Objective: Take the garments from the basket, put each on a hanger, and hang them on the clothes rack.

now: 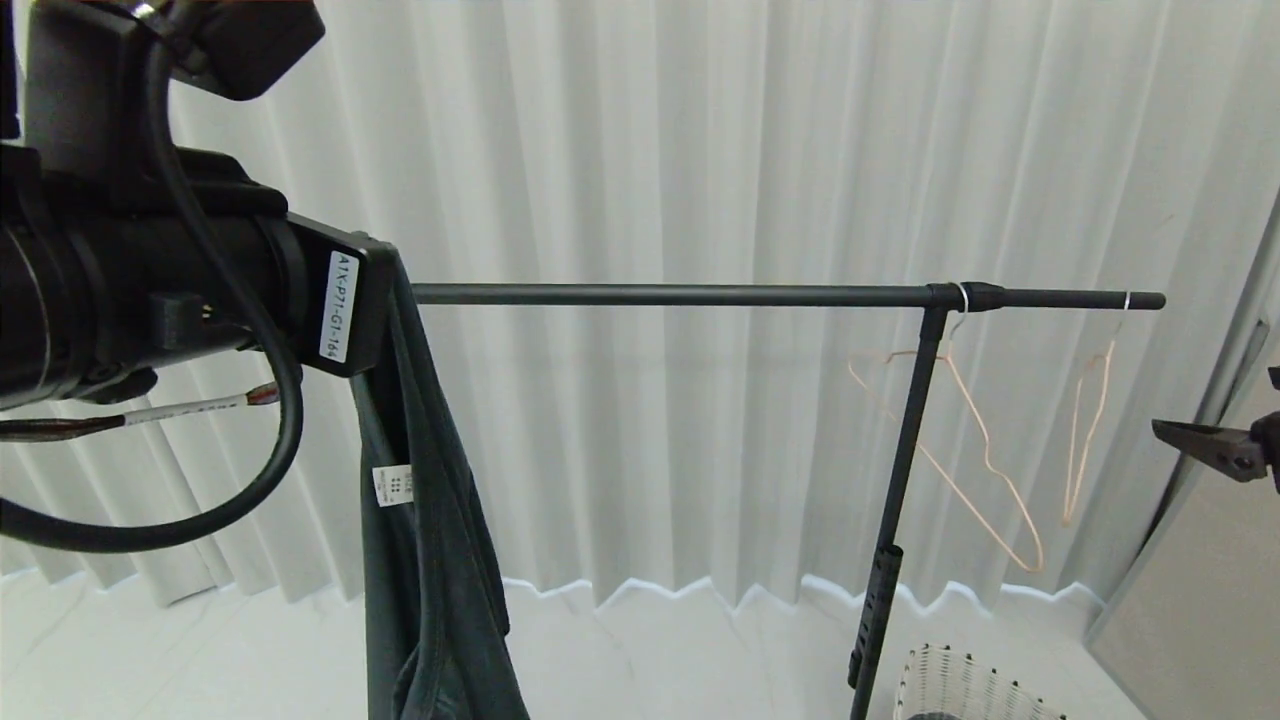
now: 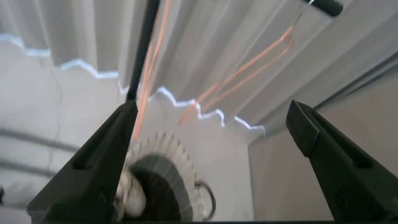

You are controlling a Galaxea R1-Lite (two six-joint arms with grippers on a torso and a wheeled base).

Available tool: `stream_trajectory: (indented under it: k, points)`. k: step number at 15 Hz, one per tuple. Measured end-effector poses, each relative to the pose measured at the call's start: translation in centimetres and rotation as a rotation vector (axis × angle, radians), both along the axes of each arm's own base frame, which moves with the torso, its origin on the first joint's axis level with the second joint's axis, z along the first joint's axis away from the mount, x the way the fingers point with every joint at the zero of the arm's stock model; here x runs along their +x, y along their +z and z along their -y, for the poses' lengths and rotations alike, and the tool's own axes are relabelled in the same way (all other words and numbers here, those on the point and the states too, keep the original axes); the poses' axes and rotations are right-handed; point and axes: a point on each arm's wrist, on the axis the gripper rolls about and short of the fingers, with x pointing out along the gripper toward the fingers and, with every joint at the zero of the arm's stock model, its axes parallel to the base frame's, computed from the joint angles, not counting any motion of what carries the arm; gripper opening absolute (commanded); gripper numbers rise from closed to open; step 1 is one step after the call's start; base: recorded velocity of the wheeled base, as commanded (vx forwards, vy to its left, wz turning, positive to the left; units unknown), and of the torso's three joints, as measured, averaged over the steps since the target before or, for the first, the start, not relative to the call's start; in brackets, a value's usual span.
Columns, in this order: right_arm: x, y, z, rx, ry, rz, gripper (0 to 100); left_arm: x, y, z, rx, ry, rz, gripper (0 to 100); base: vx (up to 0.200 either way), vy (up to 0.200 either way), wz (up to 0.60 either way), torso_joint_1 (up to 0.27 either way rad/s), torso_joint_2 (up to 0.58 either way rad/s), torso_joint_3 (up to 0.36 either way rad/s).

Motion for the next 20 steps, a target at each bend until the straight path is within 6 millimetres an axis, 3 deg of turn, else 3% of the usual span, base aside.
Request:
stream_trajectory:
  k: [6,10,15,20]
  points:
    - [3.6,-2.0,1.3,0.079,-0.191,-0.079,100,0.1,-0.8,0.0,0.018,0.002,-0.022,0,0.033,0.000,0.00,0.000,0.00,0.000]
    - [8.3,-5.0,2.0,0.211,-0.434,-0.136,100,0.4,-1.6,-0.4,0.032,0.029,-0.045,0,0.000,0.000,0.00,0.000,0.00,0.000]
    - [14.9,-7.9,2.0,0.308,-0.590,-0.171,100,1.0,-2.6,-0.3,0.001,0.042,-0.015,0,0.000,0.000,0.00,0.000,0.00,0.000]
    - [17.8,-10.5,2.0,0.376,-0.748,-0.249,100,1.5,-3.3,-0.4,0.003,0.058,-0.015,0,0.000,0.000,0.00,0.000,0.00,0.000]
